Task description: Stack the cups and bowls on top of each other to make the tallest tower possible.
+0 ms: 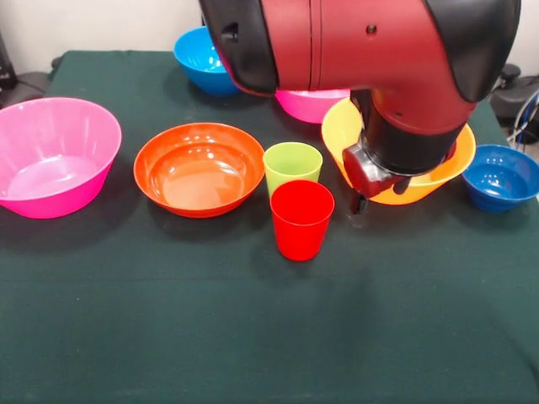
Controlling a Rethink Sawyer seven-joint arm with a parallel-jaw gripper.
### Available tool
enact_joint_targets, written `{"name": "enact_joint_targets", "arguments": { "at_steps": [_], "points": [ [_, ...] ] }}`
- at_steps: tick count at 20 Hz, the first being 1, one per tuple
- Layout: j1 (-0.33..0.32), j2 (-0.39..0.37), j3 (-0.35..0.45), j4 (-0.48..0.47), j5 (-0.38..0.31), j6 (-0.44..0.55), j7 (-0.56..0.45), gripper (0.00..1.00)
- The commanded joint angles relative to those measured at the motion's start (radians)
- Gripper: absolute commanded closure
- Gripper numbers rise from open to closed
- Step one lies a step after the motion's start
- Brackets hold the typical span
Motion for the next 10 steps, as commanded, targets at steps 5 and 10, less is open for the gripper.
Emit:
{"name": "enact_joint_targets", "arguments": {
  "at_steps": [5, 10],
  "points": [
    [0.072, -0.182, -0.061, 0.274, -0.024, -0.167, 0.137, 0.0],
    [0.088, -0.183, -0.07, 0.325, -0.022, -0.23, 0.153, 0.0]
  ]
}}
